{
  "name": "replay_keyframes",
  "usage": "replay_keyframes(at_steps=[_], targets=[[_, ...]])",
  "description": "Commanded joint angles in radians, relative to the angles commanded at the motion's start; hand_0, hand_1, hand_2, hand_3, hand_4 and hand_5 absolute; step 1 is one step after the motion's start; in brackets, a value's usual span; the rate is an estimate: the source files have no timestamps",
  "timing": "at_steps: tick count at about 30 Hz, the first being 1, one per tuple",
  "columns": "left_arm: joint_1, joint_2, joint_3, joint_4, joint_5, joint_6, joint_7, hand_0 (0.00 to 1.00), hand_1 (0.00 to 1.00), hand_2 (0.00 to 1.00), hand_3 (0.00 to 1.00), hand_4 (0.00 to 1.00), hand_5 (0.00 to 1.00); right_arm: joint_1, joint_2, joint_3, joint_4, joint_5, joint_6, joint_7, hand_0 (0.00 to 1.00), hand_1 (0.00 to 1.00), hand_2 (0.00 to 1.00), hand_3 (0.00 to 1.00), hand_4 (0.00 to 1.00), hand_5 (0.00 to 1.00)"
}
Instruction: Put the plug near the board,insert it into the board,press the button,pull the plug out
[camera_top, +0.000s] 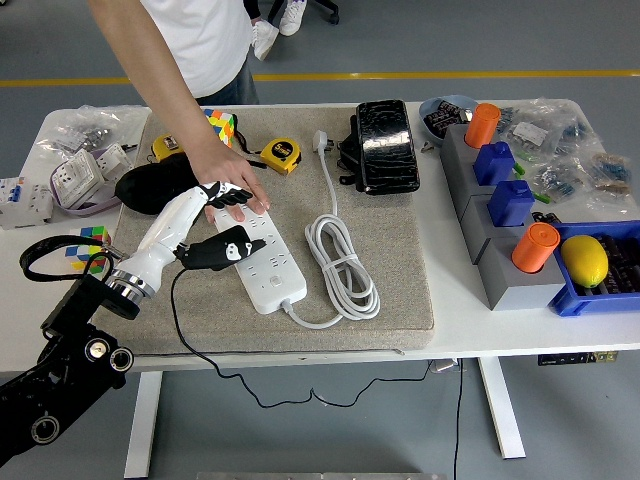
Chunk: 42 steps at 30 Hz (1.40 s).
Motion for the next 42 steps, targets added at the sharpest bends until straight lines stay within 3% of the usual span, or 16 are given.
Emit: replay_keyframes(at_steps=[1,3,6,7,12,15,20,25,42], targets=[[0.002,0.001,0.001,-0.013,-0.033,-0.016,0.012,0.108,0.102,0.198,0.666,0.652,0.048,0.0,0.001,0.001,0.0,-0.001,0.0,0.0,0.551,0.636,0.582,0.518,0.879,0.408],[0.006,0.005,0.004,-0.039,-0.054,-0.069,0.06,0.108,0.102,0.198,0.666,0.652,0.048,0.001,0.002,0.004,0.001,-0.001,0.0,0.0,0.551,0.636,0.582,0.518,0.879,0.408],[0.008,0.011,0.003,-0.064,-0.017,-0.16,0.148,0.108,0.102,0.198,0.666,0.652,0.048,0.002,0.003,0.007,0.002,-0.003,0.0,0.0,0.551,0.636,0.582,0.518,0.879,0.408],[0.008,0.014,0.003,-0.074,0.005,-0.196,0.184,0.054,0.077,0.152,0.808,0.773,0.002,0.003,0.002,0.009,0.002,-0.004,0.0,0.001,0.55,0.636,0.582,0.517,0.879,0.408],[-0.005,0.031,0.001,-0.135,0.136,-0.358,0.363,0.054,0.077,0.152,0.808,0.773,0.002,0.005,0.001,0.014,0.004,-0.008,-0.001,0.0,0.55,0.636,0.582,0.517,0.879,0.408],[-0.015,0.039,0.007,-0.16,0.175,-0.416,0.443,0.05,0.074,0.148,0.824,0.752,0.002,0.005,0.001,0.014,0.004,-0.007,-0.001,0.0,0.549,0.636,0.582,0.517,0.878,0.408],[-0.024,0.046,0.029,-0.17,0.187,-0.449,0.492,0.051,0.075,0.15,0.826,0.765,0.002,0.005,0.002,0.012,0.003,-0.006,0.0,0.0,0.549,0.636,0.581,0.517,0.878,0.408],[-0.028,0.048,0.055,-0.168,0.181,-0.465,0.506,0.052,0.075,0.151,0.815,0.772,0.002,0.006,0.001,0.013,0.003,-0.006,0.0,0.001,0.548,0.636,0.582,0.517,0.878,0.408],[-0.037,0.042,0.077,-0.134,0.183,-0.475,0.505,0.052,0.076,0.151,0.811,0.78,0.002,0.006,0.0,0.012,0.004,-0.006,-0.001,0.001,0.549,0.636,0.582,0.517,0.878,0.408]])
